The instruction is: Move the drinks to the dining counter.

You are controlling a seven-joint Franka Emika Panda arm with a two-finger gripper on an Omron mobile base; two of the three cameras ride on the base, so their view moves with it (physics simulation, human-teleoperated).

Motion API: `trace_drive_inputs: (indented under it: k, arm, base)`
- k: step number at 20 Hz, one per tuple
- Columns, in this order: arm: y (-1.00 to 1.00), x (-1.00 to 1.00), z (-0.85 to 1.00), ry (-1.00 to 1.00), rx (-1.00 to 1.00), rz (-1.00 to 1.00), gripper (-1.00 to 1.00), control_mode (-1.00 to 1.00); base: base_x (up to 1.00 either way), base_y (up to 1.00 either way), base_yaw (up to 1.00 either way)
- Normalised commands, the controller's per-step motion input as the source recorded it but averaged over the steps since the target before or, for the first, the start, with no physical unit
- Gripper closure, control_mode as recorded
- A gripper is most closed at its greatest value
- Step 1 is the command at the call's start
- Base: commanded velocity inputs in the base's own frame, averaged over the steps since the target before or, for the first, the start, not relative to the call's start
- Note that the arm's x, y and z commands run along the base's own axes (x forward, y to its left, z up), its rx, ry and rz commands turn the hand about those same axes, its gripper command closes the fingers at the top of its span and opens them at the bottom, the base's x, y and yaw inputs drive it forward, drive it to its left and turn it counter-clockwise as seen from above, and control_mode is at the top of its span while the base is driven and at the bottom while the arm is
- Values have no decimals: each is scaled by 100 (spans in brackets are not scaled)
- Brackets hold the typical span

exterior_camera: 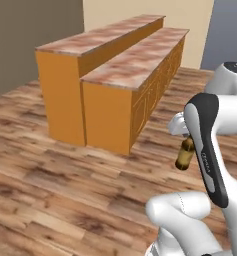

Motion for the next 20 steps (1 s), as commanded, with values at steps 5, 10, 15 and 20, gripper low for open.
trace_drive_inputs:
  k: [5, 10, 15, 20]
  arm:
    - [0, 0, 0, 0, 0, 0, 100, 100]
    - [0, 0, 0, 0, 0, 0, 100, 100]
    - [0, 0, 0, 0, 0, 0, 100, 100]
    - [0, 0, 0, 0, 0, 0, 100, 100]
  base:
    - [100, 100, -44]
    - [95, 100, -33]
    - [50, 100, -14]
    - [23, 100, -6]
